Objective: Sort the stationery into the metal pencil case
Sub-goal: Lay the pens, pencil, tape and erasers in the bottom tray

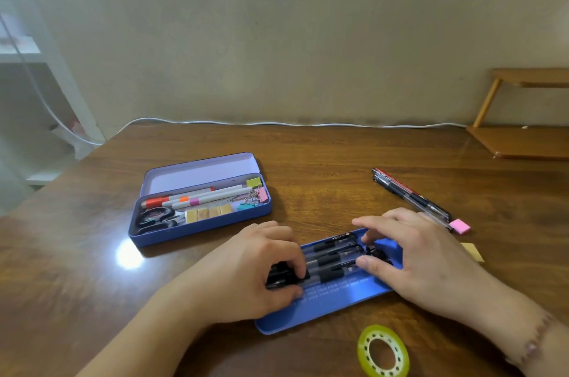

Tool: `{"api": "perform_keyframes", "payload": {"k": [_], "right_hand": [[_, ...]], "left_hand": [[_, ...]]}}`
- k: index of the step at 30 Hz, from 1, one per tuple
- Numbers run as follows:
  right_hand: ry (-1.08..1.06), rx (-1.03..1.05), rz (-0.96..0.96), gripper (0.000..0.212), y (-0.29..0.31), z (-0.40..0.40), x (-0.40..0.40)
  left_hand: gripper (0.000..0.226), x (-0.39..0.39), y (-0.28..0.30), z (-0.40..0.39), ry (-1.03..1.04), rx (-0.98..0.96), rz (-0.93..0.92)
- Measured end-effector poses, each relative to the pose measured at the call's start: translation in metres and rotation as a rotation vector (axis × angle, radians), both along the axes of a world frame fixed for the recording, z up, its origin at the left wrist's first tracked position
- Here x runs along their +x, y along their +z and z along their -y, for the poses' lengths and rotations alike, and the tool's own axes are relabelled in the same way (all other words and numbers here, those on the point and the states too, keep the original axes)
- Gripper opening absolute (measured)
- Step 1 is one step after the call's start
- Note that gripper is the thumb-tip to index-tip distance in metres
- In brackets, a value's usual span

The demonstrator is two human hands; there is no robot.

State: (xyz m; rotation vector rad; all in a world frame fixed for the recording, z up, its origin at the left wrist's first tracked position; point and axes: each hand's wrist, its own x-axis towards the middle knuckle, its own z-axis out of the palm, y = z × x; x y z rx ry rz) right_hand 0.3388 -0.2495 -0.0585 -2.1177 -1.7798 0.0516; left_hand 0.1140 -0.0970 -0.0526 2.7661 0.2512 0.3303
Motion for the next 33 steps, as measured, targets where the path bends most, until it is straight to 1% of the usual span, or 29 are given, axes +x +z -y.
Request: {"api": "perform_keyframes", "payload": {"k": [6,9,11,12,13,14,15,17,19,23,27,29,30,31,32,33], "right_hand": [[0.05,-0.026,-0.015,0.061,0.0,0.001,-0.002],[0.027,-0.02,0.025,0.059,0.005,0.001,0.004],[-0.047,0.104,0.046,0.045,0.008,0.001,0.018],[-0.119,0.17,0.052,0.033,0.011,0.001,0.026],[-0.214,0.191,0.061,0.023,0.014,0.001,0.035],[-0.312,0.161,0.074,0.016,0.016,0.002,0.044],[-0.404,0.088,0.091,0.013,0.018,0.002,0.05],[-0.534,-0.072,0.107,0.016,0.018,0.001,0.059],[-0.592,-0.139,0.083,0.019,0.017,-0.001,0.06],[-0.648,-0.179,0.083,0.019,0.016,-0.005,0.059],[-0.626,-0.145,0.135,0.011,0.015,-0.005,0.054],[-0.595,-0.039,0.171,0.01,0.016,-0.003,0.051],[-0.548,0.052,0.168,0.008,0.018,-0.001,0.049],[-0.452,0.157,0.148,0.006,0.02,0.001,0.046],[-0.311,0.242,0.125,0.006,0.022,0.004,0.041],[-0.151,0.277,0.115,0.009,0.024,0.006,0.034]], "left_hand": [[0.014,0.0,0.0,0.0,-0.013,-0.007,-0.01],[0.014,0.001,0.0,-0.001,-0.017,-0.015,0.0],[0.014,0.001,0.0,0.0,-0.022,-0.018,0.009],[0.014,0.001,0.0,-0.001,-0.022,-0.018,0.014],[0.014,0.001,0.0,-0.001,-0.024,-0.016,0.017],[0.014,0.001,0.0,-0.001,-0.025,-0.01,0.021],[0.015,0.001,-0.001,0.0,-0.027,-0.004,0.024],[0.015,0.001,-0.001,0.0,-0.031,0.004,0.032],[0.016,0.0,0.0,0.001,-0.031,0.007,0.049],[0.012,-0.001,0.001,0.001,-0.003,-0.015,0.127],[0.011,0.0,-0.001,-0.002,0.119,-0.068,0.328],[0.012,0.001,0.0,-0.002,0.198,-0.085,0.438],[0.013,0.002,0.001,-0.002,0.238,-0.095,0.492],[0.012,0.002,0.003,-0.002,0.278,-0.104,0.545],[0.012,0.002,0.004,-0.002,0.314,-0.121,0.598],[0.013,0.002,0.005,-0.002,0.346,-0.152,0.65]]}}
